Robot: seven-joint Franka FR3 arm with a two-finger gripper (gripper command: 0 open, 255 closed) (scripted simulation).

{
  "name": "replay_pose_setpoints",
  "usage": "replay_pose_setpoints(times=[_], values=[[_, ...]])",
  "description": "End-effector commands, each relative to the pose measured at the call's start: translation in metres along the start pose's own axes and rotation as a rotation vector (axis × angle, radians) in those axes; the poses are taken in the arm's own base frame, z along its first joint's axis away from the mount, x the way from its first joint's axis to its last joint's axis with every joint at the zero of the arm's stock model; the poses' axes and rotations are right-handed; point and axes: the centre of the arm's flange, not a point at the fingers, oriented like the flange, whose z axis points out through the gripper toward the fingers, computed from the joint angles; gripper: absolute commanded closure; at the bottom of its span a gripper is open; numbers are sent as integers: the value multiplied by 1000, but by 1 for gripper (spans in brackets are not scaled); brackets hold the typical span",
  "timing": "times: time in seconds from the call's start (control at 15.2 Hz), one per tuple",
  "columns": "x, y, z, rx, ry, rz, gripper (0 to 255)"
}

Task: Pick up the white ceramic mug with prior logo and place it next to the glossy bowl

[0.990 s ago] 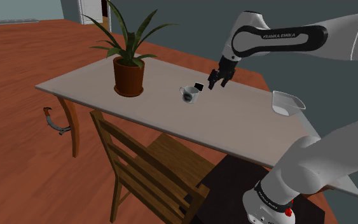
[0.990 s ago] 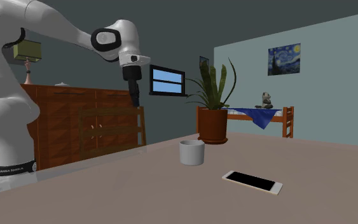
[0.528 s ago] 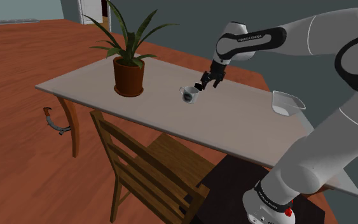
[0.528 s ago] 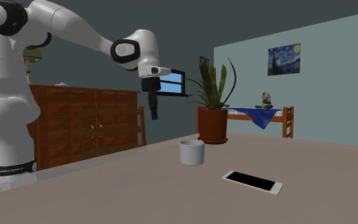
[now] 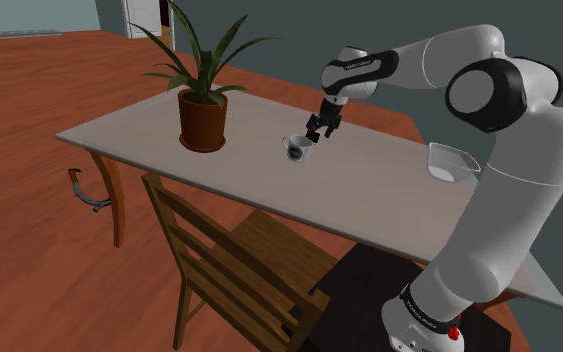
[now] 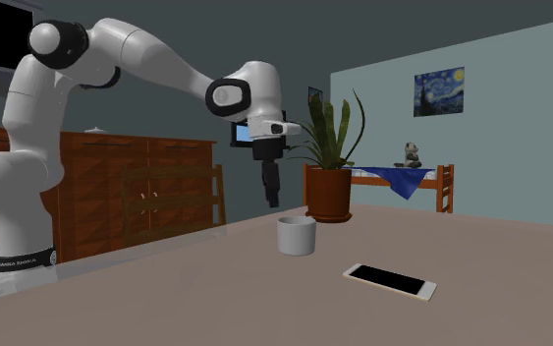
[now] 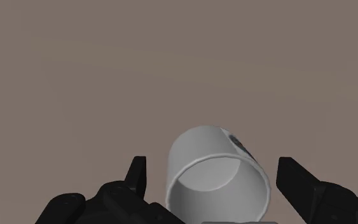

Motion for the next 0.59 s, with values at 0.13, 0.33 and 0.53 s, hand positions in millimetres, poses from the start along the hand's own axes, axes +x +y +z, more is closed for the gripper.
replay_pose_setpoints(times=[0.13, 0.33, 0.53], values=[[39, 21, 30, 14, -6, 11, 0], [61, 33, 47, 21, -10, 18, 0], [61, 33, 63, 21, -10, 18, 0]])
